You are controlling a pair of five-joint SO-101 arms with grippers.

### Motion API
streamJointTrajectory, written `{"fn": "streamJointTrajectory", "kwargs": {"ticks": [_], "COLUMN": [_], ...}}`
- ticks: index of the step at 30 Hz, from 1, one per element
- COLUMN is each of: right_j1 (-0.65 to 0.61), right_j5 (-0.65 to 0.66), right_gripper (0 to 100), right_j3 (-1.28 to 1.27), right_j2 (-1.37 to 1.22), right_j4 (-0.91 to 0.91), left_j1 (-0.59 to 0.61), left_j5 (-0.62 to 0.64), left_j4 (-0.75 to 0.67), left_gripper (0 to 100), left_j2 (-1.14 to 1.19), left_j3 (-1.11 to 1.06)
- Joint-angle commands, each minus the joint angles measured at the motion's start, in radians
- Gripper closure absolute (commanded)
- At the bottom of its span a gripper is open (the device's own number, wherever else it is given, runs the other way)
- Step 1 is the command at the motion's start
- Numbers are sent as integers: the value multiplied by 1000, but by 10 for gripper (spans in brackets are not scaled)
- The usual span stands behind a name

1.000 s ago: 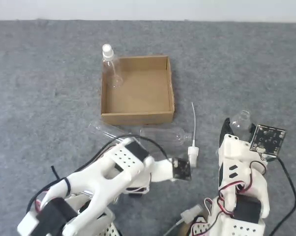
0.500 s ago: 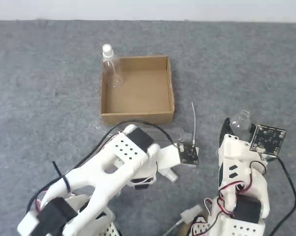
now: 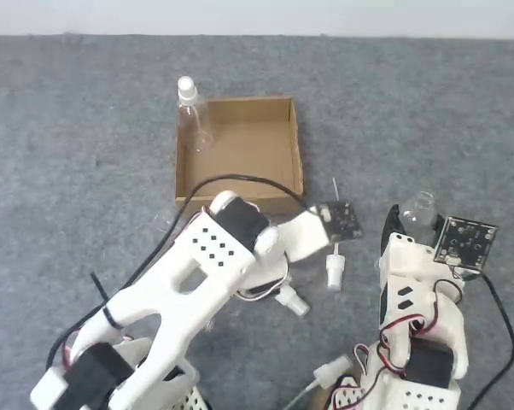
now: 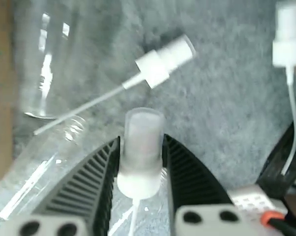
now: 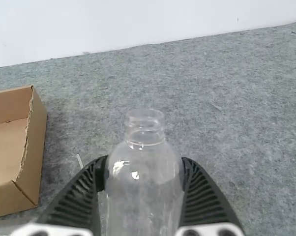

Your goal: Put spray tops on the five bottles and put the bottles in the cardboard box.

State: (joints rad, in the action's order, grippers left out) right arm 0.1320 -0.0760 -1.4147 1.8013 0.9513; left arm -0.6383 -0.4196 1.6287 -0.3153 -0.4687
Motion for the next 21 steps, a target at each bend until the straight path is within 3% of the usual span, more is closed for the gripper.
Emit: {"fn": "streamJointTrajectory", "kwargs": {"ticks": [1,13,21], "right_j1": [7,5,-47], "right_j5": [-12,-12,-69], "right_gripper": [992,992,992], "right_j3": [8,8,8], "right_j2": [13,13,13], "right_j4": [-19,-27,-19], "left_j1": [5,100,98], "left_j5": [63,166,255], "left_j4": [11,66,58], "left_gripper": [936,935,938], "left_j2": [-5,-5,-5], "left_j3": [114,418,579]}}
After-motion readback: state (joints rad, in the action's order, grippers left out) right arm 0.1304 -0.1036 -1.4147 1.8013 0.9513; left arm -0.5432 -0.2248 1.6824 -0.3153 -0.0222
